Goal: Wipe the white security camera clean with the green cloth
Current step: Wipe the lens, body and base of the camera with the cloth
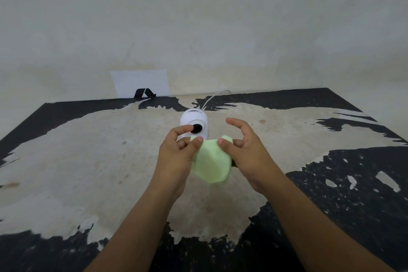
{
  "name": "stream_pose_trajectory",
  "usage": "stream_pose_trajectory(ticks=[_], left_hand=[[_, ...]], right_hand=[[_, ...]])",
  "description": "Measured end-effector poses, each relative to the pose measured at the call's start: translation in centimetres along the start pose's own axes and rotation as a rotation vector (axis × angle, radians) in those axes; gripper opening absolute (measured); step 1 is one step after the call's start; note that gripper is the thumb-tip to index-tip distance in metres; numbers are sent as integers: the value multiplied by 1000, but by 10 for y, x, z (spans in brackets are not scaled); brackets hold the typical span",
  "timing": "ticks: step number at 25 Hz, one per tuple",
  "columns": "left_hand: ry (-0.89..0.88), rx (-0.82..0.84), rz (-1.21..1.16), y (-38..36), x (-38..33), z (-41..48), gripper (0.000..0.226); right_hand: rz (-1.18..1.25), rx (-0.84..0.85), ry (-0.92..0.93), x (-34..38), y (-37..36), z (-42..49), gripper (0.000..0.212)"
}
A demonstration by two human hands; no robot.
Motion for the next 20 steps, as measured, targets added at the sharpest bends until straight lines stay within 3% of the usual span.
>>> stream_pose_trajectory(ticks=[7,11,14,17,20], left_hand=[[-88,25,72,14,-9,7,27],[-115,21,156,19,-11,13,25],[-148,90,353,20,-14,15,22],[-126,287,575,14,-9,10,24],[-180,312,660,11,-6,14,15]], right_hand=[[-107,28,58,9,-8,9,16],[-446,-9,105,14,-7,13,22],[-646,-37,192,18,-9,16,9],[-666,-4,229,20,-11,21,4],[-511,78,167,16,-12,26,6]])
Point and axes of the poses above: each hand's wrist, its own z-axis towards the middle knuckle, its own y-axis out of the back of the hand, x = y × z, the point moved 6 cm from there along z, towards the middle knuckle, and after that the axes turned 6 degrees about -y, right-handed, at the moved point
